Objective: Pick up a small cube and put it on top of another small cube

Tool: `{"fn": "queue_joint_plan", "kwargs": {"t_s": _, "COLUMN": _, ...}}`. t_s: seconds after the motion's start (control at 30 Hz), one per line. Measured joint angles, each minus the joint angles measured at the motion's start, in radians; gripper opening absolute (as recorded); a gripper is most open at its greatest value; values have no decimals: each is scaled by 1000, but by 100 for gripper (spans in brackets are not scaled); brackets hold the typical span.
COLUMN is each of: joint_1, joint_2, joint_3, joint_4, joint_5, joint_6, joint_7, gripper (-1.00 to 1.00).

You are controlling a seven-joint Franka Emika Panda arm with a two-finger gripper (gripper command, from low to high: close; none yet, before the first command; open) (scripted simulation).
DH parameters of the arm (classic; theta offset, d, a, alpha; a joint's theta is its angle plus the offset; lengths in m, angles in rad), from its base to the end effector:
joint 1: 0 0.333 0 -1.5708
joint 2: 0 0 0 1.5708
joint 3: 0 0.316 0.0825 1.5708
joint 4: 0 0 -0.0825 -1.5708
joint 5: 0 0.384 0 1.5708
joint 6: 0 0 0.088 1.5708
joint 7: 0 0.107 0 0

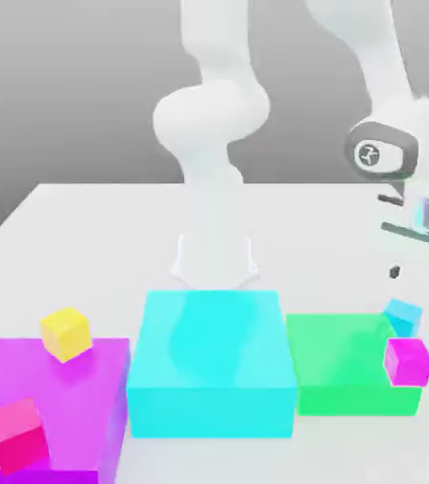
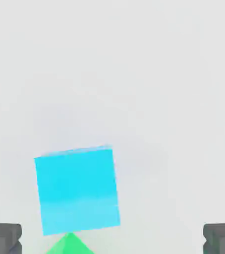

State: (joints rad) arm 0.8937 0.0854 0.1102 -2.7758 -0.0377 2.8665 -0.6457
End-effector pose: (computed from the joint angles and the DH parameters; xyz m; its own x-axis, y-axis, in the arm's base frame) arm 0.2031 0.3251 0.1883 -0.1144 0.9934 0.0041 0.9934 0.1144 0.0044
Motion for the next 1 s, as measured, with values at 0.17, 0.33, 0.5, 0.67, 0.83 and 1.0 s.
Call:
{"fn": "queue_joint_plan", "kwargs": {"t_s": 0.17, "joint_1": 47, "joint_2": 178, "joint_3": -62, "joint_4": 28, "joint_5": -63, "joint_6": 145, "joint_7": 37, "gripper": 0}}
{"fn": "queue_joint_plan", "kwargs": {"t_s": 0.33, "joint_1": 53, "joint_2": 200, "joint_3": -69, "joint_4": 31, "joint_5": -67, "joint_6": 161, "joint_7": 41, "gripper": -100}}
{"fn": "queue_joint_plan", "kwargs": {"t_s": 0.5, "joint_1": 43, "joint_2": 143, "joint_3": -55, "joint_4": 21, "joint_5": -53, "joint_6": 114, "joint_7": 29, "gripper": -100}}
{"fn": "queue_joint_plan", "kwargs": {"t_s": 0.67, "joint_1": 20, "joint_2": -25, "joint_3": -35, "joint_4": 2, "joint_5": 18, "joint_6": -34, "joint_7": -22, "gripper": -100}}
{"fn": "queue_joint_plan", "kwargs": {"t_s": 0.83, "joint_1": -115, "joint_2": -112, "joint_3": -100, "joint_4": 126, "joint_5": 37, "joint_6": -243, "joint_7": -30, "gripper": -100}}
{"fn": "queue_joint_plan", "kwargs": {"t_s": 1.0, "joint_1": -223, "joint_2": -134, "joint_3": -155, "joint_4": 235, "joint_5": 38, "joint_6": -376, "joint_7": -26, "gripper": -100}}
